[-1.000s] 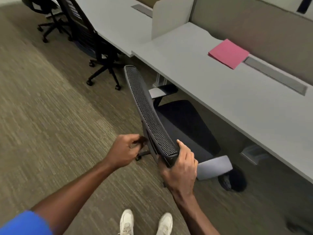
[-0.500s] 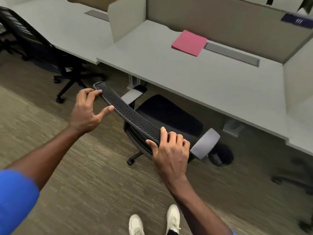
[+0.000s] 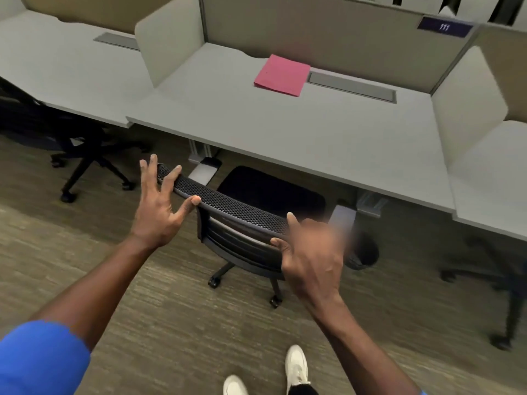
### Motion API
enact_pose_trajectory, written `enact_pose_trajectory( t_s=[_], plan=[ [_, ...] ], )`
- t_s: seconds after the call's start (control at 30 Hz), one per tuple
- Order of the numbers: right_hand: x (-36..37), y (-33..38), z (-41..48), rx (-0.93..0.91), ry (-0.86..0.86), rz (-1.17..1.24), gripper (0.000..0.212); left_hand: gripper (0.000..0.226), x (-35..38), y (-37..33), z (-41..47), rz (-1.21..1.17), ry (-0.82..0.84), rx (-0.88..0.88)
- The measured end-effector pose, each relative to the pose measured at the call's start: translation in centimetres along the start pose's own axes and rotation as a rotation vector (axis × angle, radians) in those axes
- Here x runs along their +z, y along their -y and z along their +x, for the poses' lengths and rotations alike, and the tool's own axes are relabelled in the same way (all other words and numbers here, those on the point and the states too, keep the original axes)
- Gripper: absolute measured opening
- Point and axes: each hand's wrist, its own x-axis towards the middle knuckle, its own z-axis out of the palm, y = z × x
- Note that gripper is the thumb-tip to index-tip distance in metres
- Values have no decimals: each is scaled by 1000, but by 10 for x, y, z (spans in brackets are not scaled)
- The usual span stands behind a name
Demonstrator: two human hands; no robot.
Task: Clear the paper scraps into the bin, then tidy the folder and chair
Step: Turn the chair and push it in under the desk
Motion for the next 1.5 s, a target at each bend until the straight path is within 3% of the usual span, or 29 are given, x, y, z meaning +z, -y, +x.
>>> enact_pose_trajectory(
  t_s=[0.2,0.6,1.5],
  plan=[
    [3,-28,26,-47,16,6,63,89,12,-24,12,212,0,47],
    [28,-97,99,-102,15,18,59,85,50,-60,71,387,-17,101],
    [62,-158,215,-173,68,24,66,87,111,-77,163,201,-70,55]
  ],
)
